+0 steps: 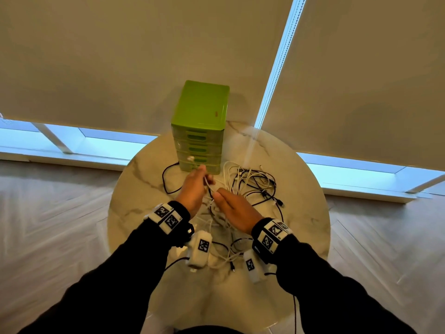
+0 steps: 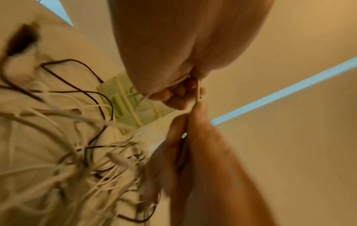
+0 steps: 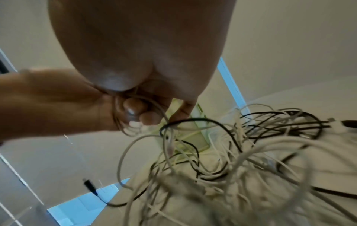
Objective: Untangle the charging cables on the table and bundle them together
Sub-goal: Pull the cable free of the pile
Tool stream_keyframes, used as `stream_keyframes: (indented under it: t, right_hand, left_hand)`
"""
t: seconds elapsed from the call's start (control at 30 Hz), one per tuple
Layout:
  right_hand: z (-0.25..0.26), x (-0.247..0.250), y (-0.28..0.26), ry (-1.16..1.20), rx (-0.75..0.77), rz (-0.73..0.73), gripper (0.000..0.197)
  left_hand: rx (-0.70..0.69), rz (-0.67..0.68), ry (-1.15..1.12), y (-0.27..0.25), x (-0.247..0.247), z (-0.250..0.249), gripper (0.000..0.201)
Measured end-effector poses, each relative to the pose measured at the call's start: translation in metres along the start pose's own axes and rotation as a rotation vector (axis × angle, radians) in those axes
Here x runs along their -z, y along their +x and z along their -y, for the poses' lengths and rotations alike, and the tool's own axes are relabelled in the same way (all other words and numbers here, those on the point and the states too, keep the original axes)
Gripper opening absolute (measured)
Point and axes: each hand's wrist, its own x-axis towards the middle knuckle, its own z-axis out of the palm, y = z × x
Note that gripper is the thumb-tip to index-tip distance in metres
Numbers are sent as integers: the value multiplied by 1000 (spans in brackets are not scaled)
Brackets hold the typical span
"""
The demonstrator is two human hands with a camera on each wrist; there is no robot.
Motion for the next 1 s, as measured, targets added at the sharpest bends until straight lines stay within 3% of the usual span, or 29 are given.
stream_keyframes:
  t: [0.07, 0.13, 0.3, 0.47, 0.6, 0.7, 0.8, 0.87, 1.0]
  right_hand:
    - [-6, 0, -11, 34, -48, 55, 31]
    - [-20, 1, -21, 52, -113, 76, 32]
    - [-50, 3, -37, -10, -193, 35, 25]
    - [-15, 23, -20, 66, -18, -178, 19]
    - [25, 41, -14, 133, 30, -84, 23]
    - [26, 58, -31, 165, 7, -141, 20]
    - [18, 81, -63, 198, -99, -229, 28]
    - [1, 99, -92, 88, -206, -242, 30]
    - [-66, 116, -157, -62, -627, -104, 23]
  left_hand:
    - [-34, -49, -255, 2, 3, -20, 28]
    - [-137, -87, -364, 8, 16, -43, 29]
    - [-444, -107, -68, 12, 46, -79, 33]
    - [-463, 115, 243, -13, 20, -55, 30]
    - [-416, 356, 234, -33, -20, -34, 26]
    - [-435, 507, 312, -38, -45, -33, 26]
    - [-544, 491, 443, -39, -64, -35, 35]
    - [-538, 421, 486, -41, -75, -36, 38]
    - [-379, 471, 200, -54, -101, -34, 32]
